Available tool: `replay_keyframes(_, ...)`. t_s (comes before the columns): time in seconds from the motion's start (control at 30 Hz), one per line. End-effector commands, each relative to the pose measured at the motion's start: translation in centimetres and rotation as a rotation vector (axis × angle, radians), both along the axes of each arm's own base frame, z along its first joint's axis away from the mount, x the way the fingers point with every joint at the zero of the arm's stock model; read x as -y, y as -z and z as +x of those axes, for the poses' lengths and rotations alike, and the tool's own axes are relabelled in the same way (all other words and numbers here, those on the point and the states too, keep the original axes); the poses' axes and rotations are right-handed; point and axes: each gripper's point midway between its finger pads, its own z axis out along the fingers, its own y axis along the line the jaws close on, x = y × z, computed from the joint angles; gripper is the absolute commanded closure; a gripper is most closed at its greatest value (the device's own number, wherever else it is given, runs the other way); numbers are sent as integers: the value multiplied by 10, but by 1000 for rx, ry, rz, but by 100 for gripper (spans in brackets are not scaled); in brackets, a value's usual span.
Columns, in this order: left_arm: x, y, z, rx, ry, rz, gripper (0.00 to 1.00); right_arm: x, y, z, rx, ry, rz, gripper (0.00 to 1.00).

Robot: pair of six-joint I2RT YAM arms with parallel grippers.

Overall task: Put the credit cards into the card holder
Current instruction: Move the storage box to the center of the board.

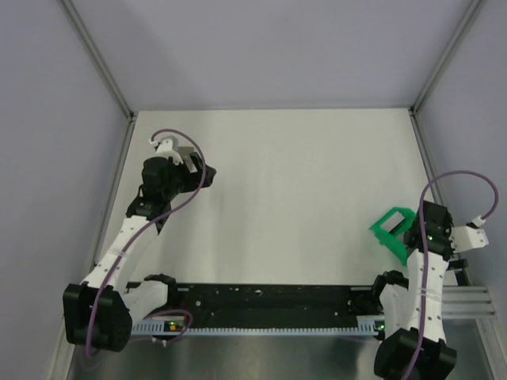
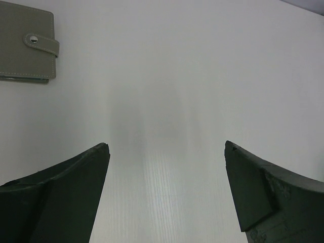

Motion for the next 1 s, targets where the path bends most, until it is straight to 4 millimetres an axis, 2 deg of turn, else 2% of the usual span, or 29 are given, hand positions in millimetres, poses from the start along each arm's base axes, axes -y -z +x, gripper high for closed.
replay_keyframes(0.0, 5, -12, 4, 57, 30, -7, 2, -2, 17, 15, 41, -8, 54, 1)
replay_keyframes(0.1, 2, -11, 4, 56, 23, 11, 2, -6, 25, 33, 53, -96, 78, 1)
replay_keyframes(0.27, 2, -6, 4, 52, 24, 17, 2, -19, 21, 78, 87, -449, 42, 1)
replay_keyframes(0.5, 3, -3, 2, 49, 42, 27, 2, -39, 16, 111, 162, -702, 5, 1)
replay_keyframes(0.6, 3, 0, 1, 45, 45, 30, 2, -41, 13, 121, 179, -764, -19, 1)
replay_keyframes(0.77, 5, 0, 0, 44, 60, 27, 2, -46, 21, 135, 146, -858, 5, 1)
replay_keyframes(0.87, 8, -6, 2, 73, 71, 21, 2, -61, 23, 153, 177, -971, 51, 1)
replay_keyframes(0.97, 10, -3, 1, 74, 83, 13, 2, -73, 30, 165, 178, -1055, 126, 2)
